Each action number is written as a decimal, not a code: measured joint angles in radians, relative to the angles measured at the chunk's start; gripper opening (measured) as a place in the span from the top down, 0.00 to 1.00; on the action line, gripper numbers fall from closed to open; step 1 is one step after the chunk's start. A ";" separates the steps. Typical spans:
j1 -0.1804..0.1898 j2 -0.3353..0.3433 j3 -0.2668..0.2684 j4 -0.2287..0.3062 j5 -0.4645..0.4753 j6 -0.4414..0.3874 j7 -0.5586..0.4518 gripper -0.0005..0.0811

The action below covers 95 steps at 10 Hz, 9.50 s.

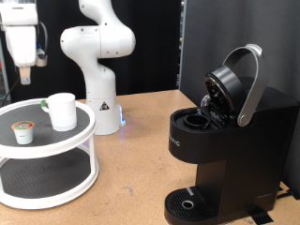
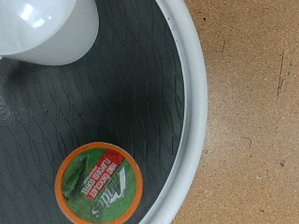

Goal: Make a cup of coffee with the keurig machine

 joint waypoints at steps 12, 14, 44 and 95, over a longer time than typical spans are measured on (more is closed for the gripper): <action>-0.085 0.125 -0.028 -0.150 -0.092 0.342 0.059 0.01; -0.075 0.147 -0.053 -0.171 -0.077 0.397 -0.020 0.01; -0.038 0.222 -0.109 -0.242 0.102 0.526 -0.131 0.55; 0.365 0.360 0.182 0.321 0.765 0.037 0.205 0.64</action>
